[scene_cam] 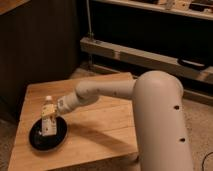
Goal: Place the bottle in the ceramic bowl
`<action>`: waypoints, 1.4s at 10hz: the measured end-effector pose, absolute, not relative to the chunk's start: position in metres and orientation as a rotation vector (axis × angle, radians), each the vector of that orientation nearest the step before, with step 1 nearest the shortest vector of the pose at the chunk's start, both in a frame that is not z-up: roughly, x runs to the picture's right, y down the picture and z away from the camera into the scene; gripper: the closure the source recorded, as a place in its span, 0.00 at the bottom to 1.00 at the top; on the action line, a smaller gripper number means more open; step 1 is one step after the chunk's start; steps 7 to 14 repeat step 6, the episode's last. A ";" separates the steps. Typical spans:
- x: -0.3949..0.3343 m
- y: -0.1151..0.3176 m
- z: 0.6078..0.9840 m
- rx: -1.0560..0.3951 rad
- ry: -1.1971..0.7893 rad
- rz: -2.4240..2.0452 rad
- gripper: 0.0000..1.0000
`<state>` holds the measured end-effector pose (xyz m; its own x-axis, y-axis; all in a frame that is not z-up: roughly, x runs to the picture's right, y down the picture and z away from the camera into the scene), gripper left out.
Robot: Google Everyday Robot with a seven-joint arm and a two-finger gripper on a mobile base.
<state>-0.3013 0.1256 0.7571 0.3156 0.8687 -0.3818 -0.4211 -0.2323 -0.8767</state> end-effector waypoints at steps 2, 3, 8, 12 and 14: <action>-0.302 0.126 0.758 -1.306 -0.463 1.287 0.20; -0.302 0.126 0.758 -1.306 -0.463 1.287 0.20; -0.301 0.126 0.758 -1.306 -0.463 1.288 0.20; -0.301 0.126 0.758 -1.306 -0.463 1.288 0.20; -0.301 0.126 0.758 -1.306 -0.463 1.288 0.20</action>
